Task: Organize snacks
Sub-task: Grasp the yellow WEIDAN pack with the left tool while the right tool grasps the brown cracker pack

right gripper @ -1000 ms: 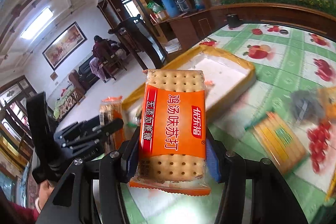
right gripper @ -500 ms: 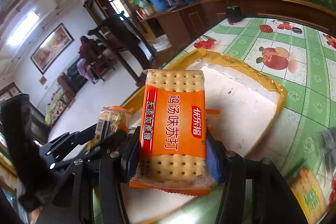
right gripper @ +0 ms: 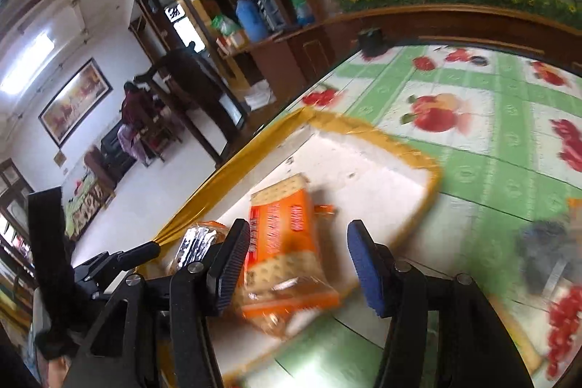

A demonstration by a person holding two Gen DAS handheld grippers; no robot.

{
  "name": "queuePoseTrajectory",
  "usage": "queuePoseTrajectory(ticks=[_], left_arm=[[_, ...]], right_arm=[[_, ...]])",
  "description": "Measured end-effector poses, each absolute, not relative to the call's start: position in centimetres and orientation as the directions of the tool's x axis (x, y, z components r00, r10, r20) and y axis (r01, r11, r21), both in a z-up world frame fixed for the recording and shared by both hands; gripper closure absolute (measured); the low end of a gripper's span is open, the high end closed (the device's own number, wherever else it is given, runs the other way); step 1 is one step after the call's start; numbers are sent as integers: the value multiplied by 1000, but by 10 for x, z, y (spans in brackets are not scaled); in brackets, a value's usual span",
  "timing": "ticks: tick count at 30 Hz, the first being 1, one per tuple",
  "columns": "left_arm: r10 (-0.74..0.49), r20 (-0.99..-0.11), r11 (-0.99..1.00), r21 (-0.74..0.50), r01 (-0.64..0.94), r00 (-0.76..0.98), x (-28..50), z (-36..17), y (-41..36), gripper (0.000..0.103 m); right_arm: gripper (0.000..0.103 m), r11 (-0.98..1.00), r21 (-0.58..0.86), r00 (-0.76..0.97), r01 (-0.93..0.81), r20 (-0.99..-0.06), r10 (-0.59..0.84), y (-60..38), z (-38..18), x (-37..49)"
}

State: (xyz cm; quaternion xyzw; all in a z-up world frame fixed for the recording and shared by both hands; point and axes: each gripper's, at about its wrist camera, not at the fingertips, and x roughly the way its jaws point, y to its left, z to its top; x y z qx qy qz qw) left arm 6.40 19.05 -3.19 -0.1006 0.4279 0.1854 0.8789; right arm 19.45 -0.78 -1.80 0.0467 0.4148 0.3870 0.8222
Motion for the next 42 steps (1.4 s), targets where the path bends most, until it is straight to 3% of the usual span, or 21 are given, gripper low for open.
queuePoseTrajectory(ticks=[10, 15, 20, 30, 42], left_arm=[[143, -752, 955, -65, -288, 643, 55, -10, 132, 14], [66, -762, 987, -46, -155, 644, 65, -11, 80, 14], [23, -783, 999, -8, -46, 622, 82, -20, 22, 14], [-29, -867, 906, -233, -353, 498, 132, -55, 10, 14], [64, -869, 914, -146, -378, 490, 166, -57, -14, 13]], right_arm=[[29, 763, 405, 453, -504, -628, 633, -122, -9, 163], [28, 821, 371, 510, -435, -650, 564, -187, -11, 144], [17, 888, 282, 569, -364, -688, 451, -242, -16, 121], [16, 937, 184, 609, -298, -719, 335, -291, -22, 106], [16, 938, 158, 597, -308, -736, 319, -283, -26, 131]])
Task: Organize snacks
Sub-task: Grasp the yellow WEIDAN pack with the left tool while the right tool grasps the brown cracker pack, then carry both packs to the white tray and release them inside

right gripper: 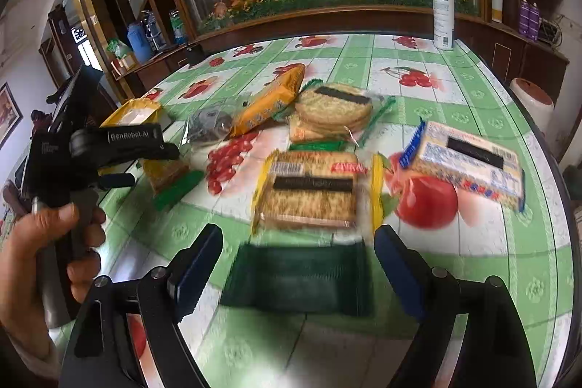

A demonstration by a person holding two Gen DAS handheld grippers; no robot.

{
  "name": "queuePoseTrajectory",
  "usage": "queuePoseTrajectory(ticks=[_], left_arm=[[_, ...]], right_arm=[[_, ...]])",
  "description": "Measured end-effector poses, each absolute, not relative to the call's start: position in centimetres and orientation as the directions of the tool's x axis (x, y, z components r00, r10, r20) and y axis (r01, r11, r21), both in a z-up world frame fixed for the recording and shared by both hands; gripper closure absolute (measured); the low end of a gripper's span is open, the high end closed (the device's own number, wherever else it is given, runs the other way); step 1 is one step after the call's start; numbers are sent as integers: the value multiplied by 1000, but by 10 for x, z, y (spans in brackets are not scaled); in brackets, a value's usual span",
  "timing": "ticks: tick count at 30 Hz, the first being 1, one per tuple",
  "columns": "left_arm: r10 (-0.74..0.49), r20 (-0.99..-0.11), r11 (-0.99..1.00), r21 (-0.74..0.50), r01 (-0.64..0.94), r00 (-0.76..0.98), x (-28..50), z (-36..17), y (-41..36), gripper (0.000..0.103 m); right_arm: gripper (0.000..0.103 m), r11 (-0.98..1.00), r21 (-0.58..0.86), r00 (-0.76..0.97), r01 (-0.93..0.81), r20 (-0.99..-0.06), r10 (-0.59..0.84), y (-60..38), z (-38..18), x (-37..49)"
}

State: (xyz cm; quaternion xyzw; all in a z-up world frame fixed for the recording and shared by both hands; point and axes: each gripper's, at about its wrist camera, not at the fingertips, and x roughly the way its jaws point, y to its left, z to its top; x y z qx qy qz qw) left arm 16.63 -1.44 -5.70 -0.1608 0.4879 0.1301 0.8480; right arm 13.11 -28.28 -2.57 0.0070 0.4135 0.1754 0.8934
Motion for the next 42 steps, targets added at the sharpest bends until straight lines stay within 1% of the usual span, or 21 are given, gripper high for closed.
queuePoseTrajectory(ticks=[6, 7, 9, 10, 11, 12, 16, 18, 22, 23, 25, 26, 27, 28, 29, 32, 34, 35, 37, 39, 42], left_arm=[[-16, -881, 858, -254, -446, 472, 162, -56, 1, 14], [-12, -883, 849, -257, -461, 470, 163, -57, 1, 14], [31, -885, 847, -224, -482, 465, 164, -59, -4, 14], [54, -885, 851, -201, -485, 462, 165, -60, -8, 14], [94, -888, 863, -153, -481, 450, 168, -62, -15, 14], [121, -891, 876, -112, -469, 439, 170, -64, -21, 13], [170, -876, 915, -29, -401, 452, 169, -69, -32, 11], [164, -870, 932, -19, -362, 466, 165, -70, -28, 7], [110, -869, 969, -14, -245, 483, 156, -71, -13, 7], [97, -869, 975, -16, -223, 486, 153, -70, -8, 9], [91, -861, 982, -5, -187, 501, 145, -68, -2, 19], [90, -857, 984, -2, -178, 508, 142, -67, -1, 29], [87, -853, 985, -4, -173, 515, 141, -66, 1, 41], [85, -849, 985, -8, -173, 522, 138, -65, 3, 47], [81, -846, 985, -11, -169, 527, 136, -64, 4, 56], [71, -841, 989, -10, -148, 536, 131, -65, 3, 58], [60, -836, 991, -17, -136, 545, 126, -65, 3, 58], [52, -833, 991, -23, -129, 550, 123, -65, 3, 58], [38, -826, 992, -34, -118, 562, 118, -64, 4, 58], [15, -818, 993, -53, -102, 576, 111, -64, 7, 58], [1, -807, 993, -69, -95, 591, 102, -62, 11, 58]], right_arm=[[15, 954, 129, 586, -271, -764, 270, -268, -31, 164], [15, 957, 119, 585, -263, -770, 256, -267, -34, 167], [15, 963, 107, 578, -248, -781, 236, -266, -40, 172], [13, 965, 102, 576, -242, -785, 227, -266, -43, 174], [12, 966, 96, 573, -238, -789, 220, -267, -45, 174], [12, 967, 95, 571, -236, -791, 217, -268, -46, 175], [12, 971, 116, 579, -210, -785, 220, -279, -45, 176], [12, 969, 130, 577, -212, -783, 231, -282, -45, 176], [11, 965, 146, 558, -219, -793, 246, -281, -50, 180], [10, 965, 139, 556, -221, -795, 242, -279, -50, 180], [5, 966, 115, 548, -231, -805, 227, -273, -52, 183], [4, 966, 100, 544, -238, -810, 218, -269, -53, 184], [1, 967, 84, 538, -242, -817, 206, -265, -55, 186], [0, 967, 68, 531, -246, -825, 193, -261, -56, 188], [0, 967, 36, 526, -253, -834, 169, -255, -58, 189], [0, 959, -41, 516, -281, -849, 115, -241, -62, 190], [2, 957, -41, 515, -288, -849, 118, -240, -63, 190], [5, 955, -38, 518, -294, -846, 125, -240, -62, 189], [24, 956, -44, 540, -290, -832, 125, -242, -58, 184], [27, 956, -33, 541, -293, -830, 137, -244, -56, 183], [28, 952, -1, 541, -307, -823, 173, -246, -53, 179]])
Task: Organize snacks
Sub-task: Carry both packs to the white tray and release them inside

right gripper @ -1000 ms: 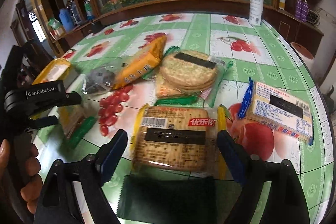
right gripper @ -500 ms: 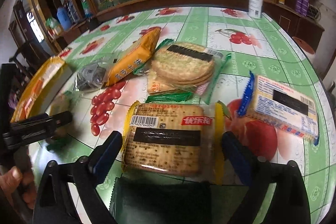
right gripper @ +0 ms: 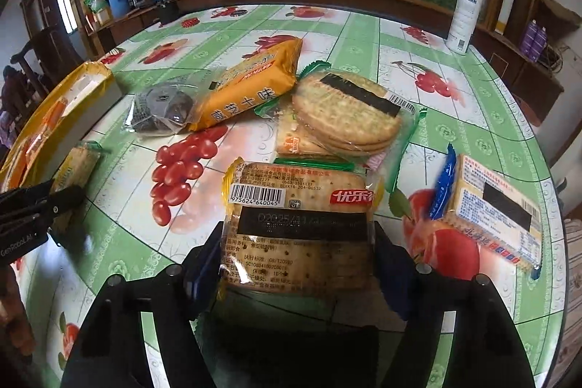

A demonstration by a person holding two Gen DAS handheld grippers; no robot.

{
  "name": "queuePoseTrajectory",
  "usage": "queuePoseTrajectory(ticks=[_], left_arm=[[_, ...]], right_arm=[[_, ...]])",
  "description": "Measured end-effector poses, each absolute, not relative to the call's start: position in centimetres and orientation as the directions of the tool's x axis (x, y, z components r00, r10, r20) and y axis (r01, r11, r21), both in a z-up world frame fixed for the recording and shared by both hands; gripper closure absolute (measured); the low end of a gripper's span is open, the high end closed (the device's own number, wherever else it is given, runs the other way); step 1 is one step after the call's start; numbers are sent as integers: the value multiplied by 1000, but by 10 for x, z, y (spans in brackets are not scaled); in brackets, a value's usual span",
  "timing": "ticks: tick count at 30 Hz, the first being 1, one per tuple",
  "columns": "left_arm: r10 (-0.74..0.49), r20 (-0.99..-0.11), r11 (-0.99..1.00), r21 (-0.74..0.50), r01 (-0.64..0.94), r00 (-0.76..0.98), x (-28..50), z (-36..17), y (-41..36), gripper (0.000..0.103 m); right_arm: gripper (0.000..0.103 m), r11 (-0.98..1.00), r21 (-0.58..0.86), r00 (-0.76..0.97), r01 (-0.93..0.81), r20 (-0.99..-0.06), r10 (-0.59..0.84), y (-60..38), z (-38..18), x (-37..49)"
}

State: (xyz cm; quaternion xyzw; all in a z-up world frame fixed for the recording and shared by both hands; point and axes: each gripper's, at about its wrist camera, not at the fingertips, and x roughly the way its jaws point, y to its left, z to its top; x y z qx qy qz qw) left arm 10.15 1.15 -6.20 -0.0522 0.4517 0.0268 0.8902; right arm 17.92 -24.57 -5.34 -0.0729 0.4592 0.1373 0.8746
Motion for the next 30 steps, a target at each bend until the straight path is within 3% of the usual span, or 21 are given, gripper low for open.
queuePoseTrajectory(ticks=[9, 30], left_arm=[[-35, -758, 986, -131, -99, 651, 69, -38, 31, 58], [141, -694, 958, -84, -274, 706, 38, -4, 116, 58]], right_arm=[[29, 907, 138, 577, -397, -731, 363, -229, -24, 156], [29, 725, 284, 412, -627, -669, 619, -96, -6, 141]])
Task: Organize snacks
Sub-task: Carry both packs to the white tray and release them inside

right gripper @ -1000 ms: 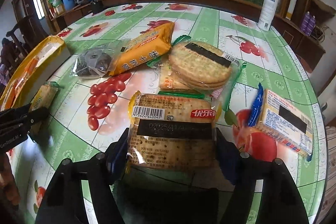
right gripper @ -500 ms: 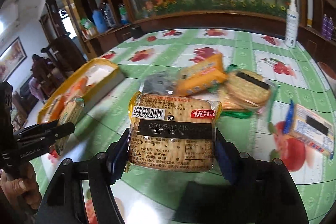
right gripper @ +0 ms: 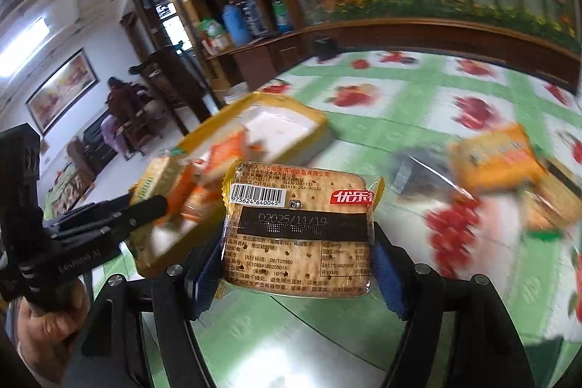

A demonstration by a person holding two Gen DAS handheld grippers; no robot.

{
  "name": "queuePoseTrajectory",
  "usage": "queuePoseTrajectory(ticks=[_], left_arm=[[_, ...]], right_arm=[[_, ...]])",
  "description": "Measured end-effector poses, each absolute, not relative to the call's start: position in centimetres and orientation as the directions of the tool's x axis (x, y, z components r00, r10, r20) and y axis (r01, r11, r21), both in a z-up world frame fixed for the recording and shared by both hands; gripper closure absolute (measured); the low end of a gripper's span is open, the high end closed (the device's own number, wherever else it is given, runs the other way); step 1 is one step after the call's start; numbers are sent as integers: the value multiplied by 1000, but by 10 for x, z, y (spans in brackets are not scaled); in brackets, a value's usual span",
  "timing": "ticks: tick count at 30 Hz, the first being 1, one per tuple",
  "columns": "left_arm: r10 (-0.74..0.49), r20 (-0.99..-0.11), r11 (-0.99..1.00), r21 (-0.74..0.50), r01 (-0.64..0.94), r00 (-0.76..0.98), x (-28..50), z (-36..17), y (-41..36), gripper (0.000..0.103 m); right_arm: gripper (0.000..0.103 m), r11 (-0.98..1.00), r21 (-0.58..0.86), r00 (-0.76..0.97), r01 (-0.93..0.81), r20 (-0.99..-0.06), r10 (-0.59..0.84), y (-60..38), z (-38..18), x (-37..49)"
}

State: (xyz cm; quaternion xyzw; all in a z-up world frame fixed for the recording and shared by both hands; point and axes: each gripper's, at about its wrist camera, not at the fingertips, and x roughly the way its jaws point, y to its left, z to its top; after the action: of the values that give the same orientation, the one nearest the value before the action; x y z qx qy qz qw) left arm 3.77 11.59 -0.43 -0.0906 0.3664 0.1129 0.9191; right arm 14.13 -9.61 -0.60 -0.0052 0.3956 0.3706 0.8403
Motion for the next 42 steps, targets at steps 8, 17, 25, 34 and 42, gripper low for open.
queuePoseTrajectory(ticks=[8, 17, 25, 34, 42], left_arm=[[173, -698, 941, -91, -326, 694, 53, -6, 148, 58], [175, -724, 932, -97, -350, 667, 95, -12, 170, 58], [180, -752, 936, -68, -346, 634, 121, -20, 179, 57], [343, -713, 915, 107, -388, 611, 100, -17, 161, 11], [303, -686, 927, 51, -371, 662, 72, 2, 147, 11]], right_arm=[[29, 670, 333, 352, -664, -650, 673, -28, -4, 169], [29, 676, 369, 321, -637, -671, 669, 29, -23, 228], [28, 697, 392, 296, -601, -700, 649, 38, -45, 262], [16, 681, 462, 316, -568, -641, 699, 3, -28, 242], [15, 711, 461, 413, -531, -592, 692, -91, 6, 197]])
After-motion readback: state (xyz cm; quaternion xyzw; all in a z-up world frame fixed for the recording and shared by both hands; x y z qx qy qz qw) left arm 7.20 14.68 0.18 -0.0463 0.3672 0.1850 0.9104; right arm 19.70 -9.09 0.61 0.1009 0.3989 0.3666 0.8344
